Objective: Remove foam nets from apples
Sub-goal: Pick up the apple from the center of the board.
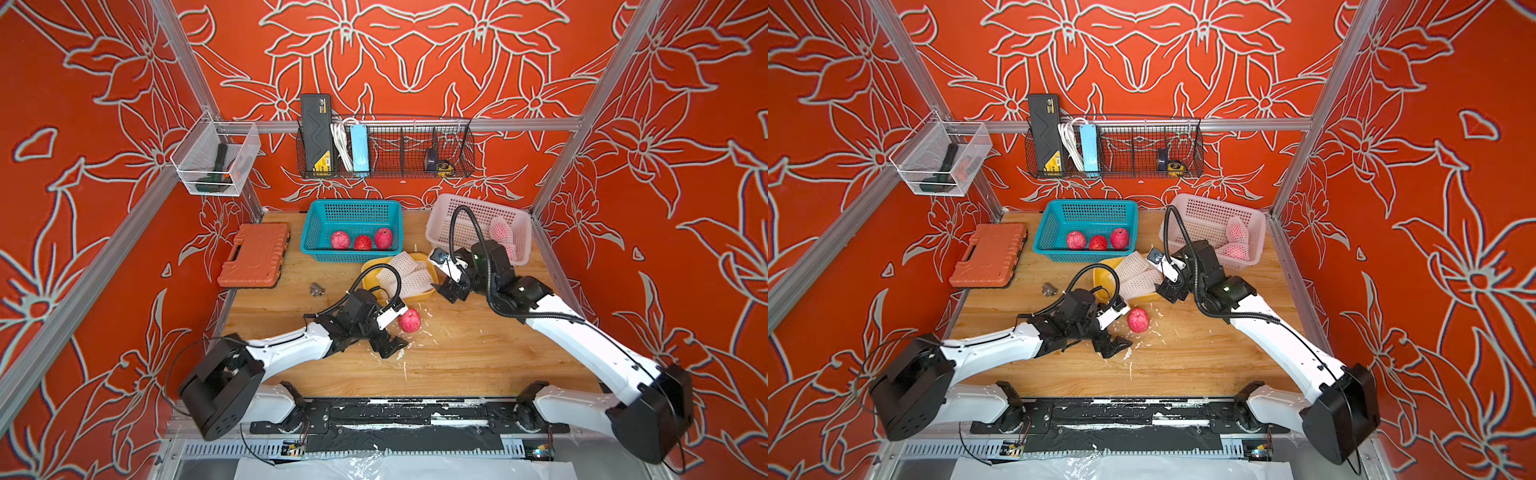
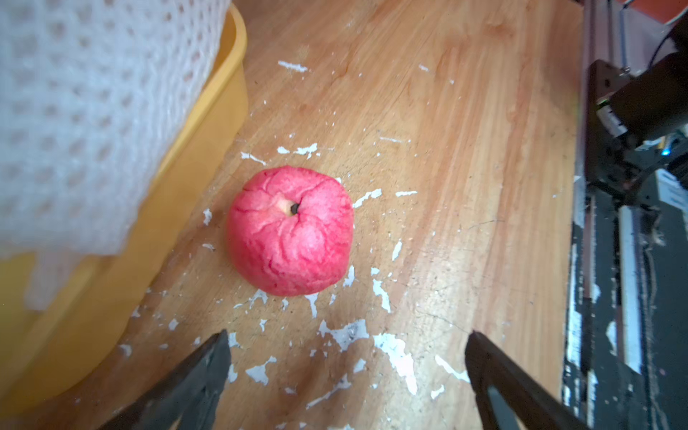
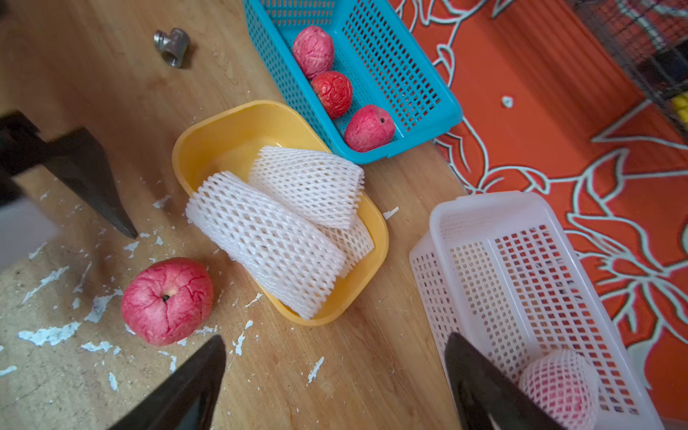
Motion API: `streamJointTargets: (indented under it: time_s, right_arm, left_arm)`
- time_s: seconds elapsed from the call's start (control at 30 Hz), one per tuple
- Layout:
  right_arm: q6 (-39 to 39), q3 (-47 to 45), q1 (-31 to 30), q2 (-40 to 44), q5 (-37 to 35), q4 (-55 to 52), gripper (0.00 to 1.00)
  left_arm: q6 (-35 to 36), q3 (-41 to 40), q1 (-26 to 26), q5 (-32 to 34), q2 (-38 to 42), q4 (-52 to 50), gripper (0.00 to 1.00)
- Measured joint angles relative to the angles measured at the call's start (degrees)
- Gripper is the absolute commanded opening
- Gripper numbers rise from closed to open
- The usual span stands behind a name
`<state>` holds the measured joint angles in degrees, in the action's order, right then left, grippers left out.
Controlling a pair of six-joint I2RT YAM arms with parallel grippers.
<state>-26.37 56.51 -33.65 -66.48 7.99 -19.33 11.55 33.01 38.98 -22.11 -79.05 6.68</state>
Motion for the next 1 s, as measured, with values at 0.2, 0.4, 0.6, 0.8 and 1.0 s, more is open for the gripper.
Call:
streamJointTargets:
  time_s: [0.2,0.4,0.6,0.8,1.0]
  right_arm:
    - [0.3,-2.1,0.8,3.1,-1.7,0.0,0.97]
    - [0.0,-2.3,1.5,1.8,-1.7,0.1,0.97]
    - [-1.1,-2.4,1.7,0.1,-1.6,0.3,0.97]
    - [-1.2,-3.5,1.8,0.1,-0.5,0.5,0.95]
    - [-1.1,-4.6,1.8,1.9,-0.4,0.5,0.94]
  left_arm:
    - [-0.5,4.0,0.0,0.9,-8.7,4.5,0.98]
    - [0.1,8.7,0.0,0.5,-15.6,7.4,0.88]
    - [1.4,10.5,0.0,0.0,-18.6,7.7,0.68]
    - [2.2,10.4,0.1,-1.1,-18.6,7.5,0.45]
    - [2.1,8.3,0.1,-1.4,-15.7,5.7,0.43]
